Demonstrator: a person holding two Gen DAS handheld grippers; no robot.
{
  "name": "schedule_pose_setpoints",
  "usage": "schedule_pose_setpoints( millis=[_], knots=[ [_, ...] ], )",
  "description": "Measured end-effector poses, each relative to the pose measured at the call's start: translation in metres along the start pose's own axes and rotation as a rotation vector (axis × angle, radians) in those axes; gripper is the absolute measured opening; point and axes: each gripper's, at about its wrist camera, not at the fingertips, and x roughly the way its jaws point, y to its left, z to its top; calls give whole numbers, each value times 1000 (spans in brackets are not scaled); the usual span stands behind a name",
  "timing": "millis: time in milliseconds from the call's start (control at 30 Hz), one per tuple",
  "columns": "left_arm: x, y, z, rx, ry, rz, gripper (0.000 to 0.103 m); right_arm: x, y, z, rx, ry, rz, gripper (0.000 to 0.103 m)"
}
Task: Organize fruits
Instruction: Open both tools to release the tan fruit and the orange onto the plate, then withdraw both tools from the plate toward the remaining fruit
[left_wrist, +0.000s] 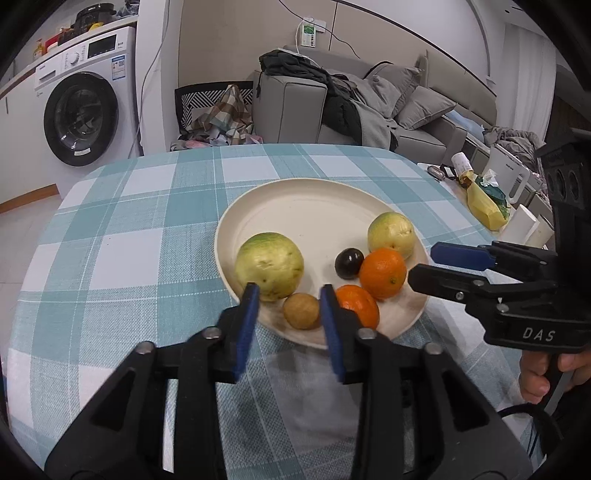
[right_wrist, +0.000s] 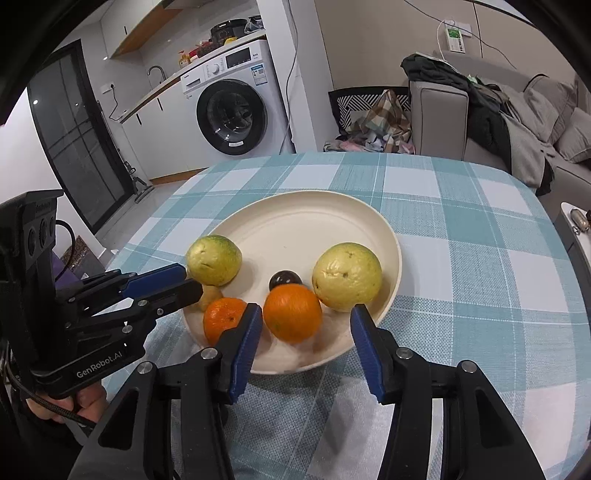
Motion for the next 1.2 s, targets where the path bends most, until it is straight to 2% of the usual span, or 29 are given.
schedule_pose_setpoints(
  millis=[33, 67, 100, 133, 233, 267, 300, 333, 500, 733, 900, 1033, 1200],
  knots=[
    [-5, 0, -1, -1, -9, 7, 52, -3, 1, -1, -3, -6, -1, 64],
    [-11, 0, -3, -1, -22, 11, 65, -6, 2, -3, -6, -14, -3, 69],
    [-17, -1, -5, 0, -35, 16, 77, -10, 2, -4, -7, -25, -6, 79],
    [-24, -1, -7, 2, -48, 24, 83, -14, 2, -6, -7, -35, -12, 86],
    [-44, -5, -14, 17, -81, 44, 95, -26, 2, -10, -2, -51, -20, 91],
    [-50, -6, -16, 18, -87, 50, 103, -29, 1, -11, 0, -50, -21, 93],
    [-56, -7, -19, 19, -95, 47, 102, -32, 1, -13, 4, -51, -20, 102],
    [-62, -7, -21, 20, -102, 42, 102, -35, 0, -15, 5, -58, -18, 103],
    [-88, -11, -33, 16, -121, 61, 102, -51, 2, -27, -6, -70, -30, 103],
    [-119, -22, -53, 37, -136, 77, 102, -66, 8, -52, 3, -43, -38, 103],
    [-125, -29, -64, 54, -116, 89, 102, -69, 17, -70, -18, 3, -26, 103],
    [-128, -27, -75, 35, -104, 75, 102, -68, 26, -79, -47, 42, -29, 103],
    [-119, -26, -79, 42, -53, 46, 102, -61, 34, -88, -79, 93, 12, 103]
  ],
)
